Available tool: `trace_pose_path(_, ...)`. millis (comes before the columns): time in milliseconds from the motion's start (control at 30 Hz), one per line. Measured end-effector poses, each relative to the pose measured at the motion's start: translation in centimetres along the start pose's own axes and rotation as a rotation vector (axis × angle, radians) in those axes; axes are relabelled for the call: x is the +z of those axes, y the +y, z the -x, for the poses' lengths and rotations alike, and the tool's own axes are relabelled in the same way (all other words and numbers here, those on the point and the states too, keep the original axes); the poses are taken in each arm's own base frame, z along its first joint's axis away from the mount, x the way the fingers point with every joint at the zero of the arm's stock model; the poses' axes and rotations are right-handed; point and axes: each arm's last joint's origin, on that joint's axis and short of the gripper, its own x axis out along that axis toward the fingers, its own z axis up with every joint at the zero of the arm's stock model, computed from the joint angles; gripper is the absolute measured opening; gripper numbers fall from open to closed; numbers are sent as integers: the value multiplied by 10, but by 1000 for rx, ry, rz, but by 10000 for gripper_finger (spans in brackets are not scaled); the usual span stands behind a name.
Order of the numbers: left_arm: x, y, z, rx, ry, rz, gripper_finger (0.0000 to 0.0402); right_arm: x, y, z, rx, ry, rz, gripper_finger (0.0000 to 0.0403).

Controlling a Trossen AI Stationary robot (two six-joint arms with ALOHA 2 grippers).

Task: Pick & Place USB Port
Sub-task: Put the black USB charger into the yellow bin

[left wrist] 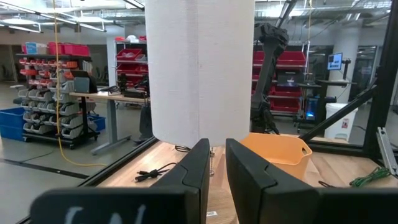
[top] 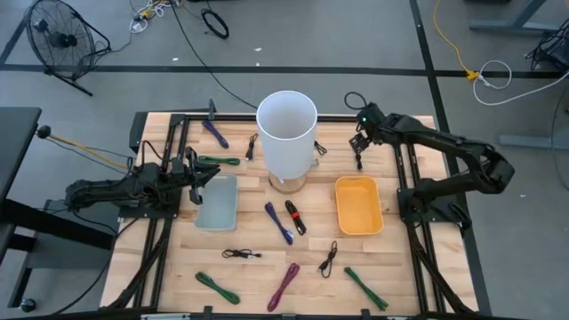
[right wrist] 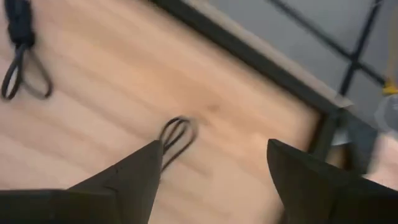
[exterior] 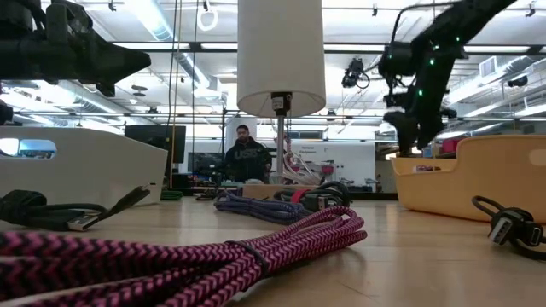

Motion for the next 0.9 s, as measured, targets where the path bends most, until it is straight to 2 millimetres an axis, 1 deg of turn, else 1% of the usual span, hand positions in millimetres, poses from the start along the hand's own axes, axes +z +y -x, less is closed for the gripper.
trace_pose_path(200,0,0,0,0,0,1,58,-21,8,-26,112,20,-25,292)
trace_pose_path(400,0,0,0,0,0,6,58,-35,11,-39,180,14,-82,292)
trace_pose_path(600,0,0,0,0,0,7,58,-51,17,-48,214,16,-97,292)
trace_pose_path(733,0,0,0,0,0,8,58,-54,19,-49,218,12,-102,292)
trace_pose_path(900,0,0,0,0,0,8,58,-58,20,-51,183,-3,-109,292)
